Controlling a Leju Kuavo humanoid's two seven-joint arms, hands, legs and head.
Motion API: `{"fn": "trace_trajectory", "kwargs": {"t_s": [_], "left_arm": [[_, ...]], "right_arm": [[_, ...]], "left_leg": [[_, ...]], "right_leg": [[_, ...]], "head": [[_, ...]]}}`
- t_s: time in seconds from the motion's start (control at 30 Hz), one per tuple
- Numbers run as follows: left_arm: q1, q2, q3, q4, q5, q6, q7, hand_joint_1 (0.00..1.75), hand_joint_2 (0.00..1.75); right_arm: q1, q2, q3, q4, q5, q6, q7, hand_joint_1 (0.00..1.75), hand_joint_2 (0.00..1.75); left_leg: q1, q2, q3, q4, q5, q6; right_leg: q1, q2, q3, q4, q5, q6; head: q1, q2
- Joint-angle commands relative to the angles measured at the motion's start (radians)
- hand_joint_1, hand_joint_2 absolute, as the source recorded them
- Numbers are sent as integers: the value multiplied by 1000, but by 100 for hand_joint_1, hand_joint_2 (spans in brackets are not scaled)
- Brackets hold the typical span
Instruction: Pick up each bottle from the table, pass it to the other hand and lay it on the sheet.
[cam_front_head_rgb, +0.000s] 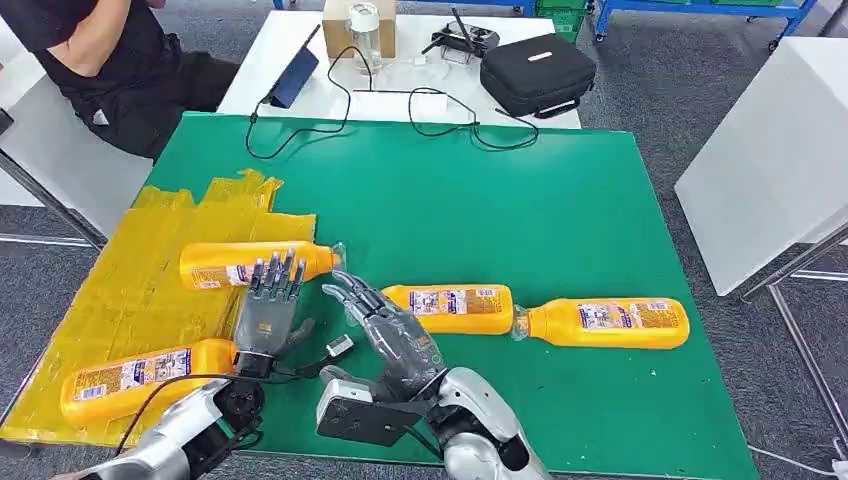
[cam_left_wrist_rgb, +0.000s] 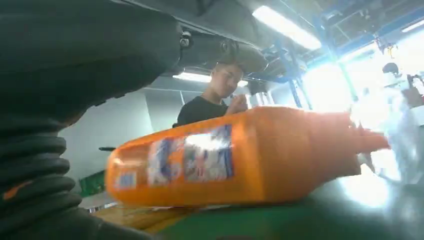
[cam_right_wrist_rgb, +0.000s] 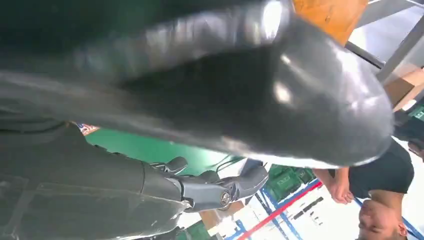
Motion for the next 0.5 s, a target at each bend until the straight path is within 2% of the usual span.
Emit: {"fn": "trace_trajectory", "kwargs": {"t_s": [0.03,0.1,0.2,0.27,0.3,0.33,0.37,0.4,0.43,0.47,0.5], "left_arm": [[-64,38,-92,82,0,29,6,0,0],[-68,60,-88,39,0,37,6,0,0],[-27,126,-30,-177,0,37,6,0,0],[83,142,103,-412,0,37,6,0,0],[132,123,148,-513,0,37,6,0,0],[196,87,252,-609,0,37,-56,0,0],[299,-52,536,-718,40,37,-345,0,0],[337,-256,865,-758,238,37,-717,0,0],[309,-406,1092,-692,408,37,-1094,0,0],[309,-447,1132,-690,575,37,-1316,0,0],[349,-433,1058,-770,762,37,-1382,0,0]], "right_arm": [[-44,-36,30,64,-7,4,-3,0,0],[-45,-36,31,64,-7,4,-3,0,0],[-53,-33,32,69,-11,2,6,0,0],[-56,-36,30,67,-10,-10,23,0,0],[-55,-36,27,66,-6,-17,33,0,0],[-53,-42,21,58,-5,-20,37,0,0],[-48,-46,13,50,-1,-29,48,0,0],[-41,-50,-1,41,10,-40,63,0,175],[-33,-55,-18,33,21,-45,74,0,175],[-23,-63,-41,22,32,-51,82,0,175],[-12,-67,-60,13,41,-54,87,0,175]], "left_leg": [[1,1,4,1,-2,-2],[1,1,2,0,-1,-1],[1,1,0,1,0,-1],[1,2,0,1,-1,-1],[0,3,-1,1,0,-1],[1,3,1,1,-2,-1],[0,2,-1,0,0,-1],[0,3,0,0,-1,0],[-1,-2,0,1,-2,0],[0,-5,0,3,-3,1],[1,-8,-5,4,0,1]], "right_leg": [[2,0,4,0,0,-3],[1,0,2,0,1,-3],[1,0,0,0,1,-3],[2,1,-1,0,1,-3],[1,1,-2,1,1,-2],[1,1,0,1,0,-3],[0,1,-1,0,1,-2],[0,1,-1,0,1,-2],[0,-4,1,0,-1,-1],[0,-8,2,1,-3,-1],[1,-11,-2,1,-1,-1]], "head": [[0,0],[0,0],[0,0],[0,0],[0,0],[0,0],[0,0],[-1,0],[0,0],[-1,0],[-1,0]]}}
